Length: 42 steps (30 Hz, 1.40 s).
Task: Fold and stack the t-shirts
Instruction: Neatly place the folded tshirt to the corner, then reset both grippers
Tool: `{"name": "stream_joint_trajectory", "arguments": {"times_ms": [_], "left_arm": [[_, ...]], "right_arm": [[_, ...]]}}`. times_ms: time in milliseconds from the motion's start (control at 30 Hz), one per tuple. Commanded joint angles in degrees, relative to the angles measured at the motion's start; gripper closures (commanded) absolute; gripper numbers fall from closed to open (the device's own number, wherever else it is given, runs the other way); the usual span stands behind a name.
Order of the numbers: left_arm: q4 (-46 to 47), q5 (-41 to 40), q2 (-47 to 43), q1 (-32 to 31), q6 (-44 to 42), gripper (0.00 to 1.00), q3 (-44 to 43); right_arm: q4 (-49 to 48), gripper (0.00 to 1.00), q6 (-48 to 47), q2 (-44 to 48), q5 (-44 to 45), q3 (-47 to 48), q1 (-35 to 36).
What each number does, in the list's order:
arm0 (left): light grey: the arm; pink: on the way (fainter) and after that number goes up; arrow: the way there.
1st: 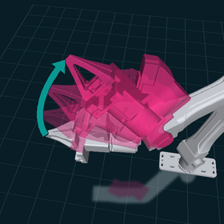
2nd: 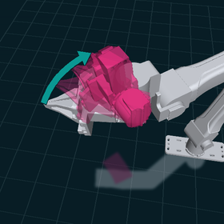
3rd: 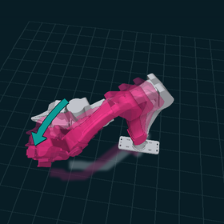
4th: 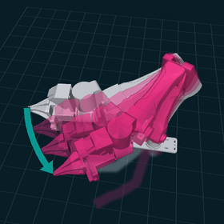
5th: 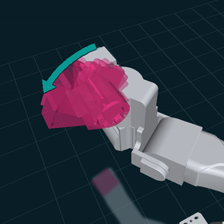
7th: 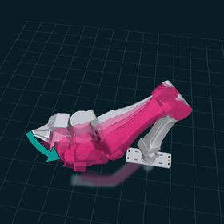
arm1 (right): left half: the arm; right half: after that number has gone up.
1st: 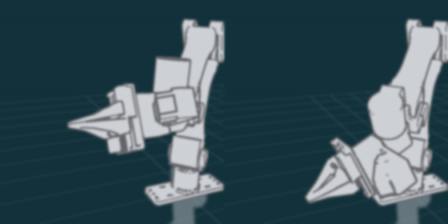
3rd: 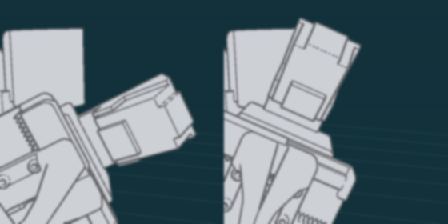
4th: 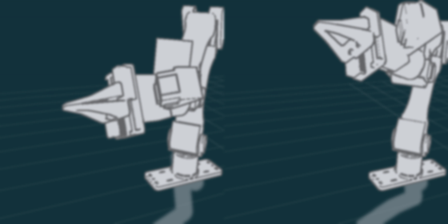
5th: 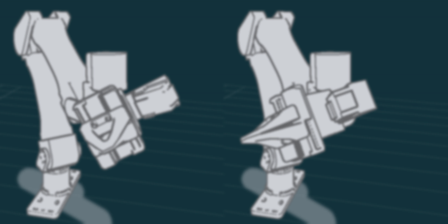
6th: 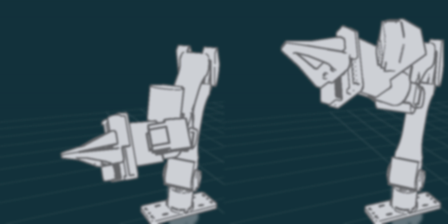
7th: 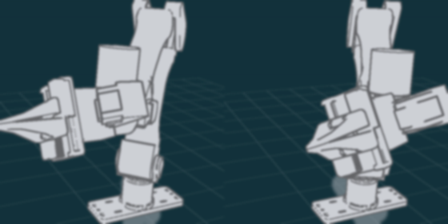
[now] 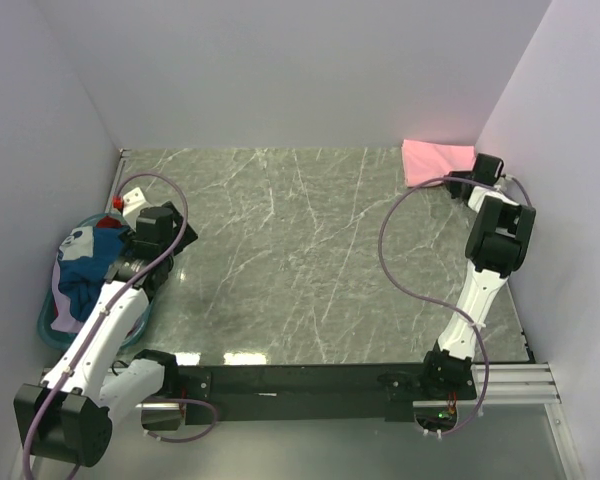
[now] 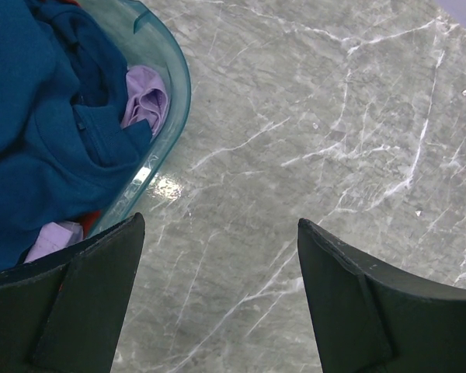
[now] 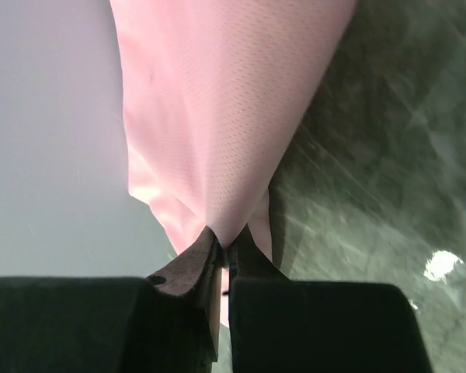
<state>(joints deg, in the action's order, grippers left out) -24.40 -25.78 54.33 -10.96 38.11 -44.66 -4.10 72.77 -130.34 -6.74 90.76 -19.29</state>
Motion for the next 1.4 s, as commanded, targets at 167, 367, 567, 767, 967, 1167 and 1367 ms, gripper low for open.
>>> {"name": "stream_joint_trajectory", "arguments": {"times_ms": [167, 367, 567, 767, 967, 1167, 1367], "left_arm": [[1.99, 0.20, 0.52, 0.15, -1.46, 0.15, -0.77], [2.08, 0.47, -0.36, 0.15, -1.37, 0.15, -0.60], [2.34, 1.17, -2.20, 0.15, -1.20, 0.15, -0.42], [2.25, 1.70, -4.57, 0.15, -1.02, 0.15, -0.34], [2.08, 2.40, -6.07, 0.15, -1.11, 0.15, -0.16], [1.73, 2.23, -7.65, 0.15, -1.28, 0.13, -0.16], [-3.62, 3.19, -10.89, 0.15, 0.39, 0.06, -4.62]], "right_arm": [[3.13, 0.96, -6.33, -0.01, -1.08, 2.33, -1.80], [3.31, 0.59, -7.37, 3.42, 0.50, -2.69, -2.16], [3.83, 0.38, -10.01, 10.63, 1.99, -8.58, -1.89], [8.39, 0.36, -17.38, 16.60, 2.96, -12.28, 2.22], [16.39, 0.35, -28.54, 21.79, 8.31, -11.22, 9.70], [24.82, 0.32, -38.12, 35.23, 15.43, -14.73, 20.68], [38.17, 0.25, -41.83, 54.29, 17.99, -16.14, 26.32]]}}
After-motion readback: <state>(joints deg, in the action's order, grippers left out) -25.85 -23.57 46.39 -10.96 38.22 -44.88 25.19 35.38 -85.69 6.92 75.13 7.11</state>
